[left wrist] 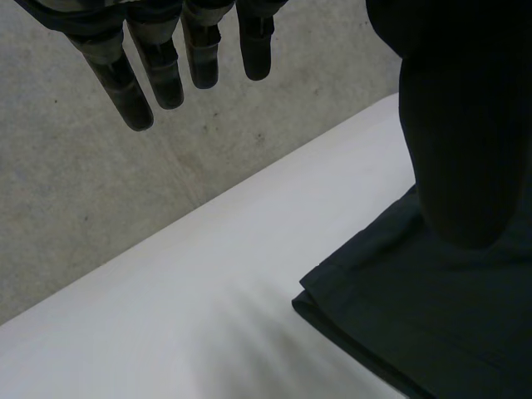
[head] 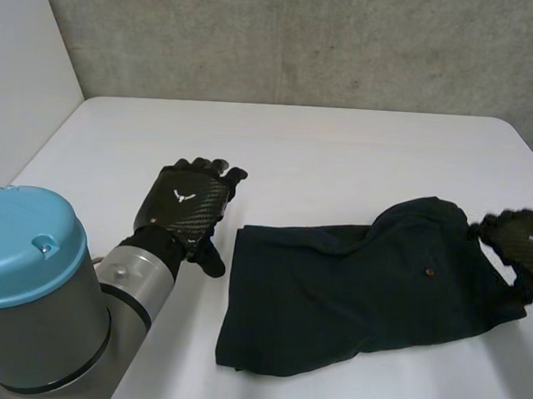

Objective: Fold the shorts.

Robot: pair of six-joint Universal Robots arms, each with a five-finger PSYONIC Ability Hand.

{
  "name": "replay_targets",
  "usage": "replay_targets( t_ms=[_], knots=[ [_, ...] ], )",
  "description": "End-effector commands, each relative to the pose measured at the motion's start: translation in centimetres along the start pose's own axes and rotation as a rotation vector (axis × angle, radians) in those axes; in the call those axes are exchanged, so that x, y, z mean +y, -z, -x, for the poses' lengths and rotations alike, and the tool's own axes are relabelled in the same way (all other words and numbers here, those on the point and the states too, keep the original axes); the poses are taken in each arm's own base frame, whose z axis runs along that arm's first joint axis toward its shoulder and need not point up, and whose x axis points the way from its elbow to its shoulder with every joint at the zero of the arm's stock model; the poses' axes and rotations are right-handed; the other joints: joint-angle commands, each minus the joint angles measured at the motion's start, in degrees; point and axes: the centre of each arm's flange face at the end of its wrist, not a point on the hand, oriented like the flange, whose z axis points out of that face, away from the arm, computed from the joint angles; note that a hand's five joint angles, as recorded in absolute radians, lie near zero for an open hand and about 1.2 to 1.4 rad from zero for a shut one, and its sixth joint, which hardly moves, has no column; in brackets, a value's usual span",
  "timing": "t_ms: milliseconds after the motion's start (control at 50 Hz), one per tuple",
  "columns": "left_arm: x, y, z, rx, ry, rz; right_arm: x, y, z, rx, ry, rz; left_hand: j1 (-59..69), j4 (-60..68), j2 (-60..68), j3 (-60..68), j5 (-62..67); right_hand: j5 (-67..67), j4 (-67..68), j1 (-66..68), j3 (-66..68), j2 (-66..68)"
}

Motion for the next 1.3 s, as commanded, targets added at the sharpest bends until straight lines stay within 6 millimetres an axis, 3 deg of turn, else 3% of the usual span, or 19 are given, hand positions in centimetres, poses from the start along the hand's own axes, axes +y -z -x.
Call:
replay_targets(
  t_ms=[20, 220, 260, 280, 320, 420, 640, 840, 920, 1000, 1080, 1100, 1140, 1160, 1220, 1240, 1300],
  knots=[
    [0.3, 0.2, 0.0, 0.002, -0.001, 0.011, 4.6, -0.8, -0.1, -0.055, -0.045, 0.106, 0.3, -0.6, -0.5, -1.1, -1.6, 3.8, 4.0, 6.3, 3.7, 3.1],
    [1.1, 0.1, -0.2, 0.01, -0.005, 0.034, 7.8, -2.0, 0.2, -0.12, -0.037, 0.144, 0.3, -0.6, -0.5, -1.1, -1.6, 15.4, 15.6, 17.9, 15.3, 14.7],
    [1.3, 0.0, -0.3, 0.011, -0.006, 0.04, 8.1, -2.2, 0.2, -0.117, -0.035, 0.14, 0.3, -0.6, -0.5, -1.1, -1.6, 25.1, 25.3, 27.6, 25.1, 24.5],
    [1.3, 0.0, -0.3, 0.01, -0.006, 0.039, 8.2, -2.3, 0.1, -0.111, -0.026, 0.136, 0.3, -0.6, -0.5, -1.1, -1.6, 40.6, 40.8, 43.2, 40.6, 40.0],
    [1.3, 0.0, -0.3, 0.011, -0.005, 0.035, 8.2, -2.5, -0.1, -0.101, -0.012, 0.128, 0.1, -0.8, -0.7, -1.3, -1.8, 56.5, 56.7, 59.0, 56.4, 55.9],
    [1.3, -0.1, -0.2, 0.008, -0.005, 0.037, 8.1, -2.7, -0.9, -0.065, -0.023, 0.115, 0.1, -0.8, -0.7, -1.3, -1.8, 56.5, 56.7, 59.1, 56.5, 55.9],
    [1.1, 0.1, -0.2, 0.005, -0.004, 0.03, 3.4, -1.5, -4.0, 0.074, -0.023, 0.006, 0.1, -0.8, -0.7, -1.3, -1.8, 56.5, 56.7, 59.1, 56.5, 55.9],
    [1.2, 0.2, -0.2, 0.007, -0.005, 0.033, 0.6, -1.1, -2.6, 0.049, 0.042, -0.067, 0.1, -0.8, -0.7, -1.3, -1.8, 56.5, 56.7, 59.1, 56.5, 55.9],
    [1.2, 0.2, -0.2, 0.006, -0.005, 0.033, -0.7, -1.3, -1.2, 0.004, 0.09, -0.109, 0.1, -0.8, -0.7, -1.3, -1.8, 56.5, 56.7, 59.1, 56.5, 55.9],
    [1.1, 0.2, -0.1, 0.005, -0.004, 0.03, -4.1, -1.3, 1.9, -0.084, 0.196, -0.214, -0.1, -1.0, -0.9, -1.5, -2.0, 56.5, 56.7, 59.1, 56.5, 55.9],
    [1.0, 0.2, -0.1, 0.004, -0.004, 0.026, -7.3, -0.5, 6.0, -0.194, 0.3, -0.334, -0.3, -1.1, -1.0, -1.6, -2.1, 56.5, 56.7, 59.1, 56.5, 55.9],
    [0.9, 0.2, -0.1, 0.004, -0.003, 0.023, -8.4, 0.0, 8.0, -0.254, 0.335, -0.382, -0.3, -1.1, -1.0, -1.6, -2.1, 56.5, 56.7, 59.1, 56.5, 55.9],
    [0.7, 0.2, 0.0, -0.001, -0.002, 0.019, -9.3, 0.4, 9.6, -0.303, 0.362, -0.423, -0.3, -1.1, -1.0, -1.6, -2.1, 56.5, 56.7, 59.1, 56.5, 55.9],
    [0.6, 0.3, 0.0, -0.003, -0.001, 0.015, -10.0, 1.0, 11.7, -0.364, 0.384, -0.46, -0.3, -1.1, -1.0, -1.6, -2.1, 56.5, 56.7, 59.1, 56.5, 55.9],
    [0.2, 0.3, 0.4, -0.027, 0.001, 0.005, -10.2, 1.6, 14.7, -0.469, 0.397, -0.489, -0.6, -1.5, -1.4, -2.0, -2.5, 56.5, 56.7, 59.1, 56.5, 55.9],
    [0.2, 0.3, 0.5, -0.034, 0.002, 0.004, -10.1, 2.0, 16.6, -0.535, 0.4, -0.499, -0.6, -1.5, -1.4, -2.0, -2.5, 56.5, 56.7, 59.1, 56.5, 55.9],
    [-0.1, 0.3, 0.9, -0.062, 0.007, -0.006, -9.5, 2.4, 18.8, -0.616, 0.397, -0.483, -0.6, -1.5, -1.4, -2.0, -2.5, 56.5, 56.7, 59.1, 56.5, 55.9]
  ],
)
